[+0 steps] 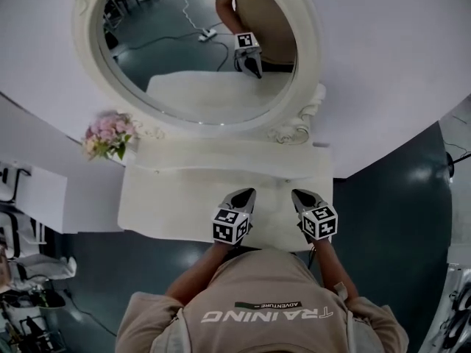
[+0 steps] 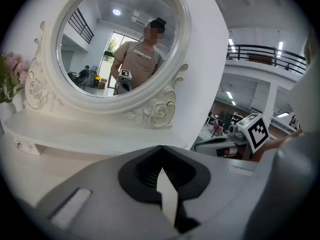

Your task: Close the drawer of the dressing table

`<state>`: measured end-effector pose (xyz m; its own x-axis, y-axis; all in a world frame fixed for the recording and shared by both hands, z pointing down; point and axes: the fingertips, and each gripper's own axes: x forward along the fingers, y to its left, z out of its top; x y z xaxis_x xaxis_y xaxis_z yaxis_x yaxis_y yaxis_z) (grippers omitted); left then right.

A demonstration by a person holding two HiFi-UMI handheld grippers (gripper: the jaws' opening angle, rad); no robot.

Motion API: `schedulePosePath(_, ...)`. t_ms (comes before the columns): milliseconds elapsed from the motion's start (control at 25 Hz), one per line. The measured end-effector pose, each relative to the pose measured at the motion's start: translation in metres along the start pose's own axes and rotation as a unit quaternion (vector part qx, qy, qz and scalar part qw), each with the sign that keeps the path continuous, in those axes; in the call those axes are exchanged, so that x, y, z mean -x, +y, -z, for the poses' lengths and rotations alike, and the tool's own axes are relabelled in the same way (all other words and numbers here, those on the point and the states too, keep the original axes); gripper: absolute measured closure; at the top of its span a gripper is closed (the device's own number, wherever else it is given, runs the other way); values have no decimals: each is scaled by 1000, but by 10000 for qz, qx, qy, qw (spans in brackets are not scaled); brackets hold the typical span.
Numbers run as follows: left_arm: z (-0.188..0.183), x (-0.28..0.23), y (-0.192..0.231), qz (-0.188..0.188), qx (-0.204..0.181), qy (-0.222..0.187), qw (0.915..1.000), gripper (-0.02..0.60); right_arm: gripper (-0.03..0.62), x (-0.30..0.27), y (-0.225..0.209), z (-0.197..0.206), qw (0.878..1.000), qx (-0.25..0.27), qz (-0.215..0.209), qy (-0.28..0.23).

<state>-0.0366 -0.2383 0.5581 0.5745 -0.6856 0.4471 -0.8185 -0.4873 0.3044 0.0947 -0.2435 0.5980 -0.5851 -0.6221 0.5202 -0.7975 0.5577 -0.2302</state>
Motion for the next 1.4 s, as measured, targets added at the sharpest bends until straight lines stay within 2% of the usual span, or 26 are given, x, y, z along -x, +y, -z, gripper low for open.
schedulePosePath(200, -34, 4, -11, 136, -161, -389, 9990, 563, 592, 34, 6, -53, 9972, 225, 119, -707)
schedulePosePath(480, -87, 22, -19, 195, -480, -867, 9949, 563, 592, 68, 26, -117, 9857, 758, 163, -1495)
schedulePosePath(680, -122, 37, -28, 222, -763, -1221, 9893, 563, 592, 80, 37, -144, 9804, 1015, 149, -1682)
schedulePosePath(920, -150, 43, -35, 476, -536, -1470, 9865, 563, 592, 95, 47, -171, 9733, 1246, 154, -1923)
schedulePosePath(1240, -179, 57, -38, 328, -1056, -1690, 9794, 563, 592, 119, 52, -200, 9606, 1453, 363, -2341)
schedulePosePath(1400, -185, 60, -48, 562, -857, -1801, 9783, 563, 592, 127, 51, -201, 9570, 1414, 475, -2489)
